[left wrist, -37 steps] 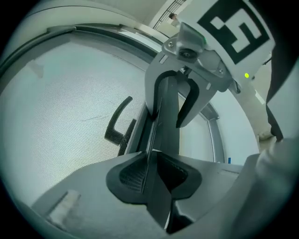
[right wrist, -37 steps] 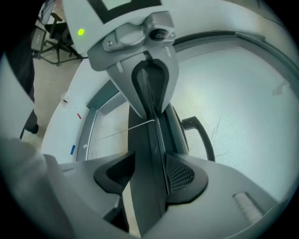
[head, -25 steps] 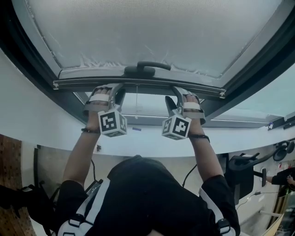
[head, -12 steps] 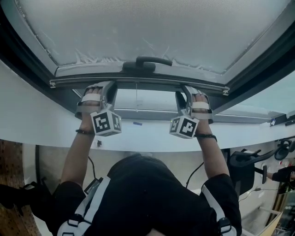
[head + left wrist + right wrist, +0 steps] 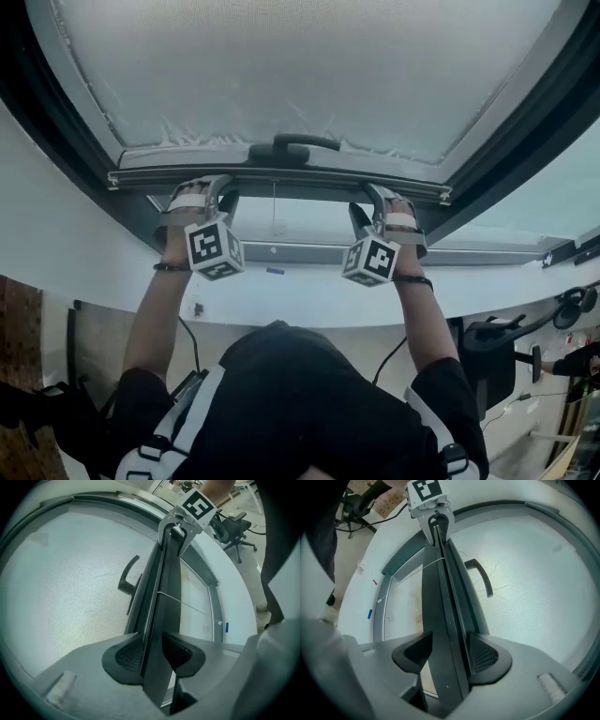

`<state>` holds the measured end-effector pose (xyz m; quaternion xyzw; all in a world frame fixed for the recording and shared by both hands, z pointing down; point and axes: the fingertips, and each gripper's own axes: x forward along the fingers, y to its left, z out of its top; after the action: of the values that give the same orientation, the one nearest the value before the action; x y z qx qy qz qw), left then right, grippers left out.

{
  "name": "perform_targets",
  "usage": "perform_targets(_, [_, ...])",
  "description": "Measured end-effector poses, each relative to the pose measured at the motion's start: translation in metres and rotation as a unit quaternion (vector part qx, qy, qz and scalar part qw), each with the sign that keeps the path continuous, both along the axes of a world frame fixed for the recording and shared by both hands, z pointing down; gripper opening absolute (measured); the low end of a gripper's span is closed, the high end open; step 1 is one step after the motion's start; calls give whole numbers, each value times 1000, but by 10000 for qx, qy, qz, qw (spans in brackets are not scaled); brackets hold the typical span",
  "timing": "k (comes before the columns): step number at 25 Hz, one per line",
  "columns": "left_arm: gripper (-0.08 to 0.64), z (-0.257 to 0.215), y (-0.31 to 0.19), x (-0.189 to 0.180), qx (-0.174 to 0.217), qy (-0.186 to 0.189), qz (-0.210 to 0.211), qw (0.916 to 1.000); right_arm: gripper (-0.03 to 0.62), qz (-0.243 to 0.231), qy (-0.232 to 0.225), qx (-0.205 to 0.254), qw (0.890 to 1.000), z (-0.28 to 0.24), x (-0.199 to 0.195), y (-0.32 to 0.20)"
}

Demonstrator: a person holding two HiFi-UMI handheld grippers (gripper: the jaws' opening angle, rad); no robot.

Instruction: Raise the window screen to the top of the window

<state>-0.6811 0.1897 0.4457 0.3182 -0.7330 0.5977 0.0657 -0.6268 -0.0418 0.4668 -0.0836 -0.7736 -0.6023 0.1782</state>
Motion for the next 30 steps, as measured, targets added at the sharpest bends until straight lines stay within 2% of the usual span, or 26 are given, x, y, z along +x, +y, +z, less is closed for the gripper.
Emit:
perform_targets(4, [133,-4,12,-3,94,-134,-145,9998,259,147,-89,156,9997,-1,1,-14])
perform_targets(10, [130,-4,39,-13,210,-314,-455,9983,258,309,-266,142,9991,-1,6,-38])
perform_targets(15, [99,2,36,-13,-110,-397,-518,9978,244,376,-152,392,9984,4,9,-36])
perform_targets(16, [99,3,35,-14,-123,-488,-553,9972,267,390,-133,433,9982,7,9,-36])
perform_targets(18, [100,5,35,-15,3,-572,-604,9965,264,388,-145,288,9987,9,9,-36])
perform_targets(20, [94,5,36,-14,208,-462,-563,9971,247,421,-172,117,9989,8,9,-35])
perform_targets(22, [108,2,37,-14,287,-327,-476,9979,257,452,-118,157,9988,6,7,-35])
perform_targets(24, [126,0,36,-13,236,-233,-418,9986,262,427,-29,139,9990,1,7,-36])
perform_targets(26, [129,-2,37,-13,198,-160,-407,9988,241,413,80,-28,9991,-3,8,-39])
perform_targets(30, [127,-8,51,-13,185,-238,-463,9985,234,573,27,53,9983,-5,14,-60])
